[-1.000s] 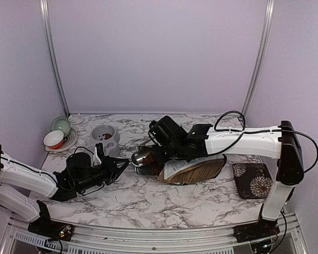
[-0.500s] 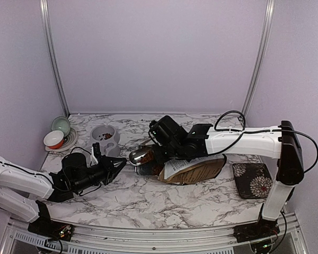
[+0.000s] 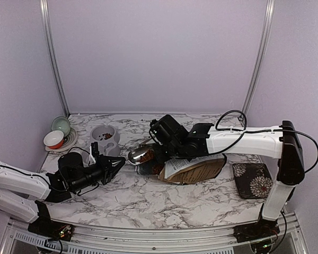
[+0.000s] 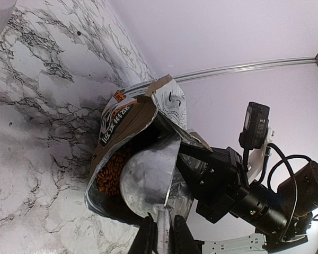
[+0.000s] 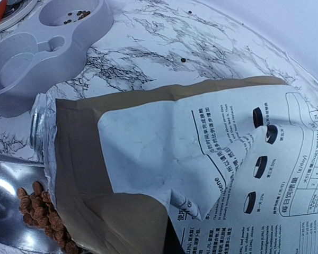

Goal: Serve the pet food
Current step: Place the pet food in the pet food bowl.

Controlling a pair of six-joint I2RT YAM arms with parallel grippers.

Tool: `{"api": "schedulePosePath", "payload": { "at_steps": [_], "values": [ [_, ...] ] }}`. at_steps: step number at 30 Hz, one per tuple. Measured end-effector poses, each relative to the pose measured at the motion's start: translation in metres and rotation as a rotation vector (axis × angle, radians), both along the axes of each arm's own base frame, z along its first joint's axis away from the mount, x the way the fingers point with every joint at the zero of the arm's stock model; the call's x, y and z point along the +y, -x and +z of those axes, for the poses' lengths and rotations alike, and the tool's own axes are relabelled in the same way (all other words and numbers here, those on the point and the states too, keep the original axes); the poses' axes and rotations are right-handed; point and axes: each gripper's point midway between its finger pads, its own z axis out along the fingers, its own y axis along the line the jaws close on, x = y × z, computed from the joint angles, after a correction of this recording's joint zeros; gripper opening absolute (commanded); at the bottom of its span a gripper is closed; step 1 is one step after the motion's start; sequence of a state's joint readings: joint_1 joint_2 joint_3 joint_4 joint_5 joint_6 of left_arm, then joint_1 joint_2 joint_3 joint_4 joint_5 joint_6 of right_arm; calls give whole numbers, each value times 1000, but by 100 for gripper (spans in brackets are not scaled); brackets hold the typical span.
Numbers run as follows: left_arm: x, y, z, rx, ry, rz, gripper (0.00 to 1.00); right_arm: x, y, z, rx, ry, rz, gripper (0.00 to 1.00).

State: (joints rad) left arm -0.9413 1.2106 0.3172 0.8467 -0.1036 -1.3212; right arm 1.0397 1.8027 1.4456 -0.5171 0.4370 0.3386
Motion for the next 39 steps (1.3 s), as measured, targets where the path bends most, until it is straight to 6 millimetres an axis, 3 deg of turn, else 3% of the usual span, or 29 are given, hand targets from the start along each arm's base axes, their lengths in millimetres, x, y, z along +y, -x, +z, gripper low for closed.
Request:
{"api": "schedulePosePath", "payload": {
  "at_steps": [13, 26, 33, 39],
  "values": [
    [4, 5, 8, -11, 27, -16, 0, -3, -2, 4, -15, 9, -4, 0],
    [7, 8, 23, -38, 63, -23, 0, -14, -5, 23, -56, 18, -22, 0],
    [19, 8, 40, -68, 98, 0, 0, -19, -7, 29, -71, 20, -32, 0],
    [25, 8, 42, -68, 97, 15, 0, -22, -8, 35, -81, 15, -39, 0]
  ]
}}
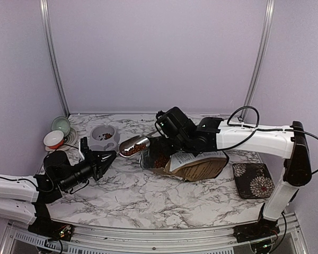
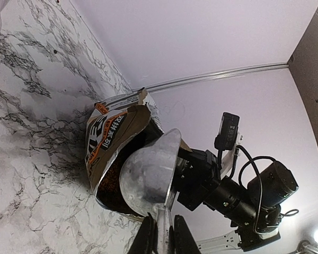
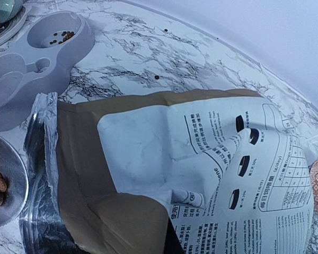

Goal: Serve the pet food
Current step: Place the pet food in the pet food bowl.

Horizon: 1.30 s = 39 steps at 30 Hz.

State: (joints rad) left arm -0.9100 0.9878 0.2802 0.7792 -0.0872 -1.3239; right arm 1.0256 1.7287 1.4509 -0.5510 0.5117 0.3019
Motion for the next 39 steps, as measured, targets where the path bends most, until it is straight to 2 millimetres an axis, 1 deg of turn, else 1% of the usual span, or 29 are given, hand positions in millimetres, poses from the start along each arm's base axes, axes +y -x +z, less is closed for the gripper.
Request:
{"api": "schedulePosePath", "payload": {
  "at_steps": [8, 11, 17, 19, 22, 24, 28, 31, 36, 39],
  "values": [
    [5, 0, 1, 2, 6, 9, 0, -1, 0, 1, -1, -2, -2, 0],
    [11, -1, 3, 3, 20, 24, 0, -1, 0, 1, -1, -2, -2, 0],
    [40, -13, 6, -4, 35, 108, 0, -2, 0, 2, -3, -3, -3, 0],
    [51, -18, 11, -13, 44, 142, 0, -3, 0, 3, -6, -3, -6, 0],
    [62, -21, 14, -19, 48, 171, 0, -4, -1, 4, -8, -4, -8, 0],
    [70, -22, 13, -19, 47, 185, 0, -4, 0, 4, -8, -3, -8, 0],
    [96, -31, 7, -11, 32, 260, 0, -4, -1, 4, -8, -4, -8, 0],
    [110, -35, 7, -11, 25, 298, 0, -4, -1, 4, -8, -4, -8, 0],
    [129, -40, 4, -7, 7, 341, 0, -4, 0, 4, -8, -4, -8, 0],
    [138, -41, -3, 4, -4, 358, 0, -5, 0, 5, -10, -5, -9, 0]
  ]
}}
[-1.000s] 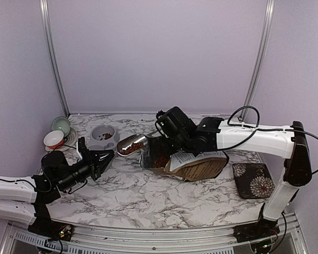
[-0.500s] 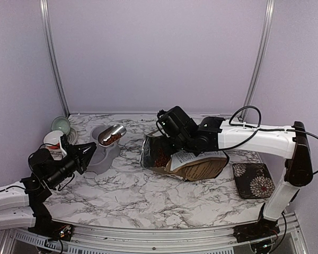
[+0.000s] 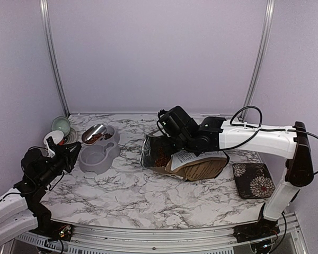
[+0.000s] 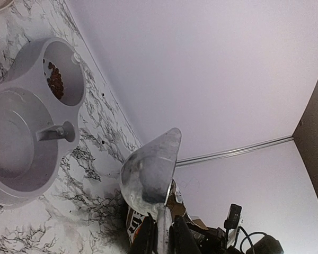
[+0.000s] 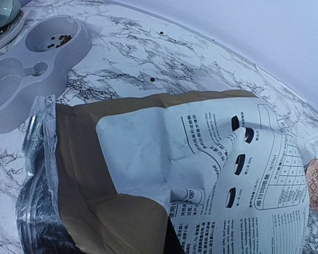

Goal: Serve the pet food
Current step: Place the pet food in the pet food bowl.

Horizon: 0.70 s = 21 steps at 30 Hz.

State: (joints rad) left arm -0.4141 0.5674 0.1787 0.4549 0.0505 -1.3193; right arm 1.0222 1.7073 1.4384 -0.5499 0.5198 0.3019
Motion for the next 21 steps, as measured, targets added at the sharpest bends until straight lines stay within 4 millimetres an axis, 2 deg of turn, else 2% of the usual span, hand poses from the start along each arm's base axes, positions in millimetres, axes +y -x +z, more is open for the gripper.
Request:
{"api": "schedulePosePath", "payload": {
  "at_steps": [6, 16, 21],
  "values": [
    [15, 2, -23, 47, -24, 32, 0, -2, -1, 2, -5, -1, -7, 0],
    [32, 6, -36, 77, -81, 77, 0, -3, -1, -3, -4, -5, -9, 0],
    [36, 8, -52, 117, -139, 84, 0, -4, 0, -3, -6, -11, -11, 0]
  ]
}}
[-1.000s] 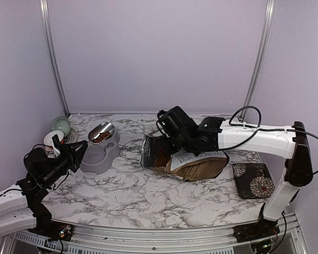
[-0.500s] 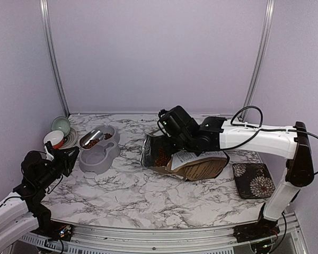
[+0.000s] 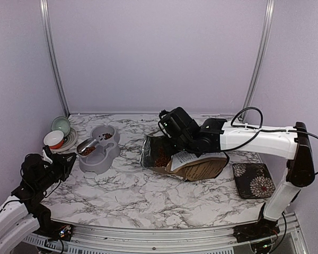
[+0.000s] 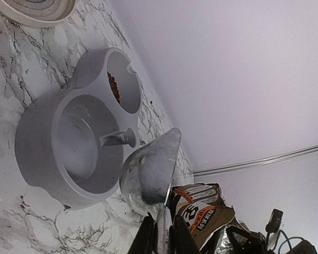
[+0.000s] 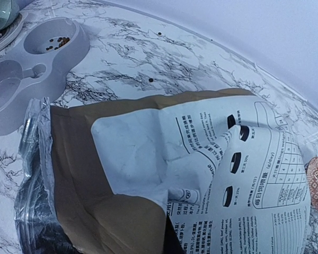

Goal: Serve the pet food
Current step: Place the pet food in the pet food bowl.

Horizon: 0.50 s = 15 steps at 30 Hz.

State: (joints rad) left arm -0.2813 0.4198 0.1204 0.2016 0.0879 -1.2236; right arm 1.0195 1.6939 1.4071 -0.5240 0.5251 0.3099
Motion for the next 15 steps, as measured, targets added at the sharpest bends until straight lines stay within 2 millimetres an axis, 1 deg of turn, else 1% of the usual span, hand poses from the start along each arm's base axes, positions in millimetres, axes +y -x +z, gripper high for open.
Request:
{"api": "schedulePosePath", "payload": {
  "at_steps": [8, 15],
  "values": [
    [8, 3, -21, 55, -126, 12, 0, 0, 0, 0, 1, -4, -3, 0],
    [11, 3, -31, 81, -202, 13, 0, 0, 0, 0, 4, -12, -10, 0]
  ]
}}
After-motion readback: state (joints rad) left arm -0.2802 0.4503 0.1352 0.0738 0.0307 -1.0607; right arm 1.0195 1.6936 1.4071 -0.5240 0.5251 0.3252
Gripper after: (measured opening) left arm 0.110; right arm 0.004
